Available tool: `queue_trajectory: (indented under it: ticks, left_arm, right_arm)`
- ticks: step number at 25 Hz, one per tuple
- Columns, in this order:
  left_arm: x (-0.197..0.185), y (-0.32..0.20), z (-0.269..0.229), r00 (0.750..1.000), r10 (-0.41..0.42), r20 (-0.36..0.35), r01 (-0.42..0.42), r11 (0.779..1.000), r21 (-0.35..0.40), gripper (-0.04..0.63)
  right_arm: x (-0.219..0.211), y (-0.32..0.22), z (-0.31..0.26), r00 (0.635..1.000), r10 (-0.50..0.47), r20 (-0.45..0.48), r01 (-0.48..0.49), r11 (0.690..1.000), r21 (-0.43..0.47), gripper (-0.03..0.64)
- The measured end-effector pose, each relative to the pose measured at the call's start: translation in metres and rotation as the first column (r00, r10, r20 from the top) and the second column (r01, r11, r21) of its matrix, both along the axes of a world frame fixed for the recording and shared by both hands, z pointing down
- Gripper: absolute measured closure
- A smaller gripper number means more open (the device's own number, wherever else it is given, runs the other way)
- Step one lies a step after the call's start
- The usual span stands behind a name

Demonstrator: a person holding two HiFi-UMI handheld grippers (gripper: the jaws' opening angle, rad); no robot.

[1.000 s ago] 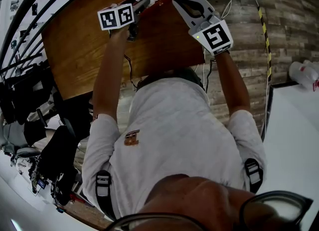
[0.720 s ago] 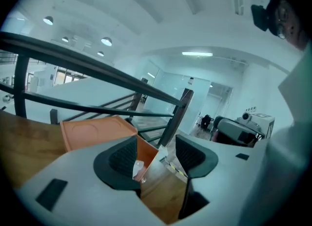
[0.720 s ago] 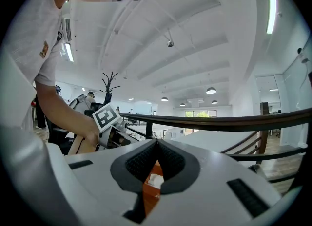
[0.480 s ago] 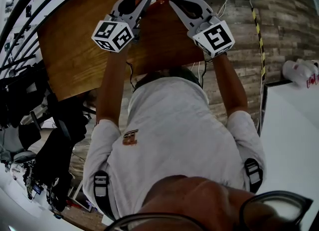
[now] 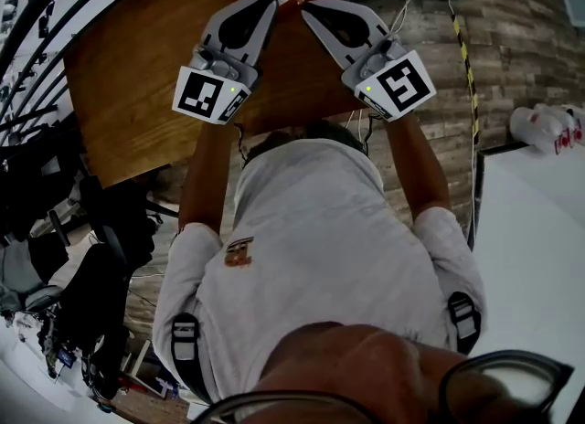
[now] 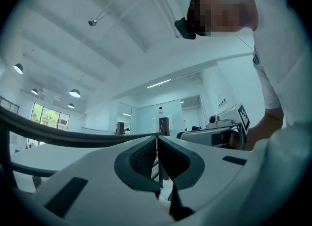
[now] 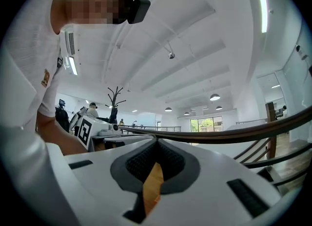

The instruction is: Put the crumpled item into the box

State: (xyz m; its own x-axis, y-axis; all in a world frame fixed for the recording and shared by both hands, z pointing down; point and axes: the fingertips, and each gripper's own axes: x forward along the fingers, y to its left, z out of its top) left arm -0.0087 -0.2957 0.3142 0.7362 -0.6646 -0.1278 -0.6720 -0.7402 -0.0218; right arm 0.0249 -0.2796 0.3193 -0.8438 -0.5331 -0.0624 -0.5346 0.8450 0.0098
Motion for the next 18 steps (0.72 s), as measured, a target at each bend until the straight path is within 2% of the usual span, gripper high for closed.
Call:
queue_trajectory:
  ticks: [3, 6, 18]
  left_arm:
    - [-0.006, 0.015, -0.009, 1.0, 0.01, 0.009, -0.011, 0.999, 0.05, 0.575]
    - [-0.011, 0.03, -0.014, 1.0, 0.026, 0.002, -0.026, 0.996, 0.086, 0.575]
    - [-0.033, 0.064, -0.013, 0.998, 0.057, -0.016, -0.056, 0.995, 0.085, 0.575]
  right_arm:
    - [-0.011, 0.013, -0.004, 1.0, -0.006, 0.005, 0.006, 1.0, 0.005, 0.584]
    - [-0.021, 0.024, -0.018, 0.998, -0.003, 0.068, 0.0, 0.999, 0.044, 0.584]
    - [-0.04, 0.057, -0.027, 0.994, 0.045, 0.1, -0.051, 0.997, 0.059, 0.584]
